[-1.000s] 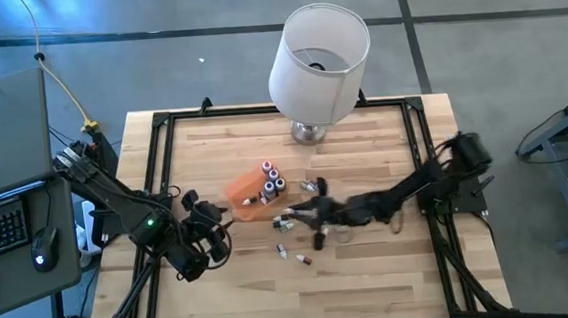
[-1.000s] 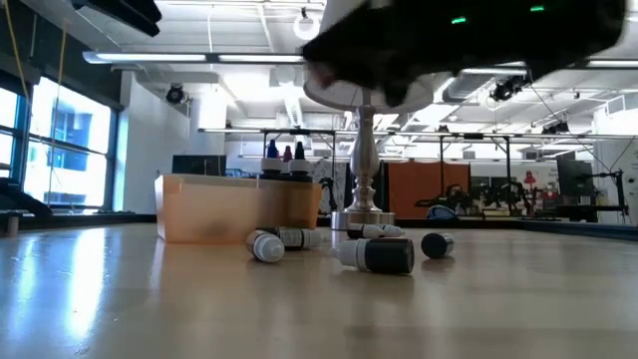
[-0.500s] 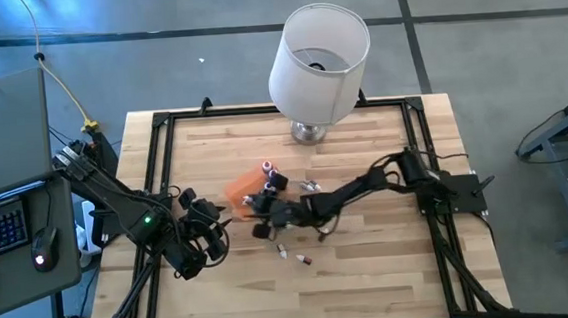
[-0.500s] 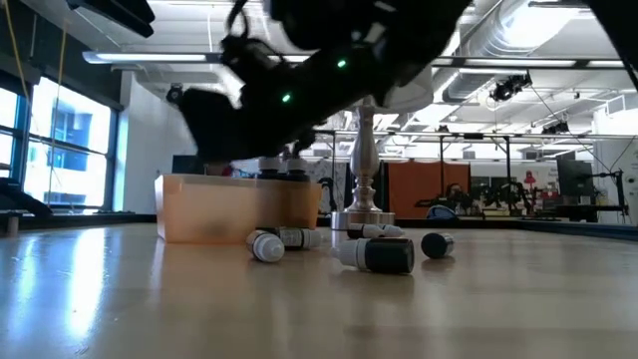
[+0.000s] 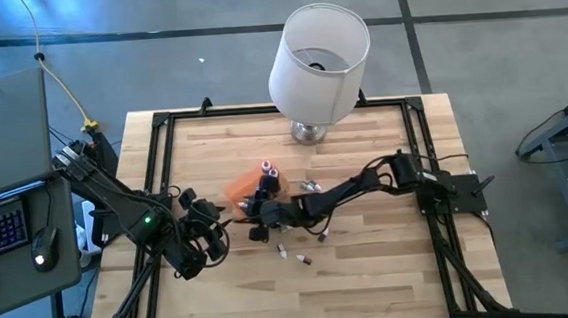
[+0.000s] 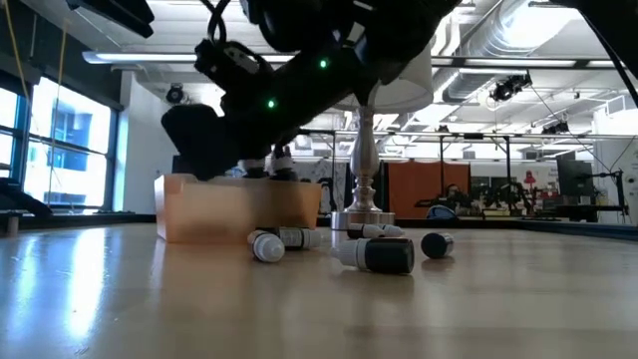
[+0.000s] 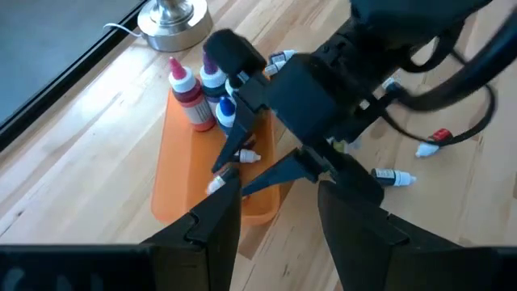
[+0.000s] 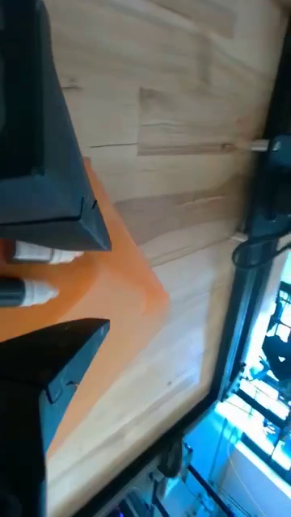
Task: Pick & Place food coloring
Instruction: Put the small left red food coloring bottle into the bin
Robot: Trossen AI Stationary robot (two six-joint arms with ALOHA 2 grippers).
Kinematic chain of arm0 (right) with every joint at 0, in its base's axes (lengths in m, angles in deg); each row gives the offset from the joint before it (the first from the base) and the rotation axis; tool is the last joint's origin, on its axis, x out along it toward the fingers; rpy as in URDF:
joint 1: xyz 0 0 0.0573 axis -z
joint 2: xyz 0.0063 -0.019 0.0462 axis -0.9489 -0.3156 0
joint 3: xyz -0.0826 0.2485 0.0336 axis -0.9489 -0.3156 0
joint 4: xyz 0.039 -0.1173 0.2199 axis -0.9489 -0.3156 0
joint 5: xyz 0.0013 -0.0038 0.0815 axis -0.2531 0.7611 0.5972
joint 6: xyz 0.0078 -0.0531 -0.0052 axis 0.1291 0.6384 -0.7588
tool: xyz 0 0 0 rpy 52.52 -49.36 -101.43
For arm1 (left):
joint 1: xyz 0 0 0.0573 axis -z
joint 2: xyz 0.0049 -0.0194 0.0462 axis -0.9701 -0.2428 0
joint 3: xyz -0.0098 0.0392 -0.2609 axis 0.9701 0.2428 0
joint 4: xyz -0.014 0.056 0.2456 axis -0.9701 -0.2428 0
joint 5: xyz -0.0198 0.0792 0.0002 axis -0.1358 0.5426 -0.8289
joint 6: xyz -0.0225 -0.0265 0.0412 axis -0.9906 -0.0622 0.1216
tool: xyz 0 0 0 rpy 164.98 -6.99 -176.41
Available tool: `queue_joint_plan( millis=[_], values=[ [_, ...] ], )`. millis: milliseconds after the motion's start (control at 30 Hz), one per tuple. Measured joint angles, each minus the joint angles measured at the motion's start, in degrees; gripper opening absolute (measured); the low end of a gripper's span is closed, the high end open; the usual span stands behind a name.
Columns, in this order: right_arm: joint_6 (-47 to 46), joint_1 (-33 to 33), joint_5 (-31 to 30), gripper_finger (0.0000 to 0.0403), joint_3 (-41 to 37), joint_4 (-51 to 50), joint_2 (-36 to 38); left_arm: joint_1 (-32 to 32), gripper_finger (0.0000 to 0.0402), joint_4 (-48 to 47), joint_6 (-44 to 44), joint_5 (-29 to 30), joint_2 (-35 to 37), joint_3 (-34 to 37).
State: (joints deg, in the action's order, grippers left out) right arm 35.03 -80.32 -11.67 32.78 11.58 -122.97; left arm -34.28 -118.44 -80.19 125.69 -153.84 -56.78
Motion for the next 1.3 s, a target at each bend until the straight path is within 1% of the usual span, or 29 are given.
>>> queue_joint_plan(
  millis=[133,267,367,467,567,633,733,800,867,933,1000,1100,1133,1200,1300],
  values=[
    [0.49,-0.91,-1.66,0.0162,-0.02,-1.07,1.53,-0.02,0.0162,0.06,-0.05,-0.58,0.00,0.00],
    [4.43,-3.70,-2.10,0.0177,-0.04,-6.45,6.36,0.00,0.0162,0.66,-0.17,-1.46,0.00,0.00],
    [4.90,-6.45,-1.86,0.0180,-0.02,-15.55,11.49,-0.02,0.0162,3.03,-0.69,-1.27,-0.55,0.00],
    [3.49,-9.32,-2.20,0.0180,-0.02,-27.21,16.97,-0.02,0.0162,6.61,-1.51,-1.73,-1.64,0.00],
    [-1.08,-12.06,-4.67,0.0181,-0.31,-39.56,22.63,-0.02,0.0163,9.89,-1.42,-3.52,-3.82,-0.09],
    [-6.07,-13.63,-6.67,0.0181,-1.06,-48.37,26.35,-0.04,0.0163,11.45,-1.39,-4.22,-5.79,-0.08],
    [-15.00,-15.88,-6.56,0.0179,-2.58,-60.83,31.62,-0.04,0.0163,13.76,-1.36,-4.02,-9.06,-0.08],
    [-21.31,-17.45,-7.02,0.0174,-5.16,-65.46,35.31,-0.08,0.0163,16.29,-1.33,-4.81,-11.80,-0.09],
    [-25.81,-19.18,-8.70,0.0168,-9.97,-65.60,39.12,-0.07,0.0163,19.15,-0.26,-5.77,-14.55,-0.02],
    [-28.09,-20.64,-10.27,0.0161,-16.34,-62.78,42.93,-0.06,0.0163,23.35,3.34,-6.39,-17.31,-0.02],
    [-28.28,-21.64,-11.56,0.0155,-23.67,-57.42,46.74,-0.10,0.0163,28.05,8.57,-7.87,-19.87,0.00],
    [-25.52,-21.84,-12.35,0.0150,-34.09,-45.97,51.80,-1.93,0.0163,37.58,20.07,-11.37,-23.80,0.00],
    [-24.42,-21.63,-12.49,0.0148,-37.12,-41.50,53.17,-2.93,0.0163,40.44,23.95,-13.55,-24.94,0.00],
    [-21.39,-20.83,-12.62,0.0147,-42.68,-32.23,55.73,-5.68,0.0163,44.95,31.24,-20.05,-26.59,0.00],
    [-15.58,-19.35,-11.79,0.0147,-49.32,-20.44,58.80,-10.98,0.0163,48.03,39.44,-33.13,-28.90,-0.07]
  ],
)
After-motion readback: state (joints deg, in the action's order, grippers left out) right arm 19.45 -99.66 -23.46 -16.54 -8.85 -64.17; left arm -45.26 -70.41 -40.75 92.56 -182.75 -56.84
